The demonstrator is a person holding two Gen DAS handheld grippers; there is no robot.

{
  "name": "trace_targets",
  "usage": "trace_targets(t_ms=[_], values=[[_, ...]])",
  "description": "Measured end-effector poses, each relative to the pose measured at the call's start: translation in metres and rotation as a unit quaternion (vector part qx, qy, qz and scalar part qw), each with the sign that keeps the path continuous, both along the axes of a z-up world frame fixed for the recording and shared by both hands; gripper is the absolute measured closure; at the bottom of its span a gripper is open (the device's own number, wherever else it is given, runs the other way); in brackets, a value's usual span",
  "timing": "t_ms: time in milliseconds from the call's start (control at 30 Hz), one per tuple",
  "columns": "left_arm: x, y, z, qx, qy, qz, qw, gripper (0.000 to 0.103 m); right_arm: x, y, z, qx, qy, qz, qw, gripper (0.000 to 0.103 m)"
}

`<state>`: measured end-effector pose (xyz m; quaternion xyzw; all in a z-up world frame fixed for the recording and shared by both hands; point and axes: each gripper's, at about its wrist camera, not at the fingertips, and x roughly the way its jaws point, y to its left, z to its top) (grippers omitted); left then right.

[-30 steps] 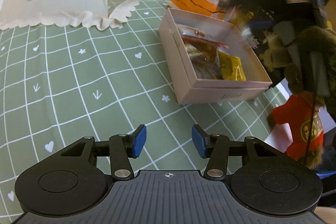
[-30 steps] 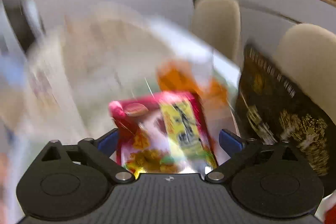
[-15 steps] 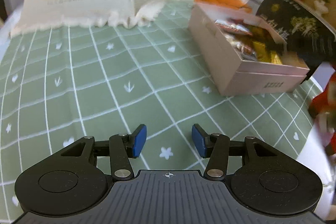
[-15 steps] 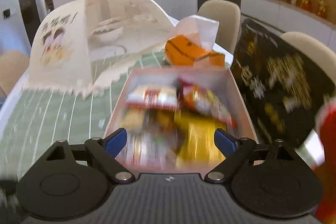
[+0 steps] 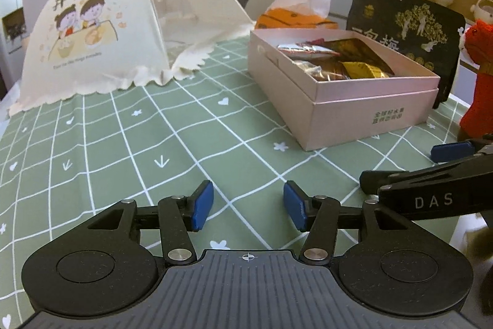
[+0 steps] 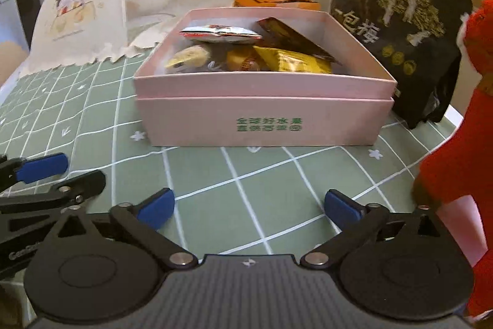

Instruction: Organize snacks

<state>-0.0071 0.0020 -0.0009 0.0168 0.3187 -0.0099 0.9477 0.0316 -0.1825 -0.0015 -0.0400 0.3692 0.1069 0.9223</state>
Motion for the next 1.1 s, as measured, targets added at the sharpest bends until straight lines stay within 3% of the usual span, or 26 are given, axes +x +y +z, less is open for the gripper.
trace_targets(t_ms=[267, 1100], values=[[0.0001, -0.0002, -0.0008, -0.001, -0.005, 0.006, 1.0000, 0.045, -0.0102, -0.0007, -0.0073, 0.007, -0.036, -0.015, 0.999, 0.000], [-0.0002, 0.0006, -0.0007, -0.004, -0.005, 0.006, 1.0000, 0.045, -0.0105, -0.0005, -0.0063, 0.008, -0.036, -0.016, 0.999, 0.000]])
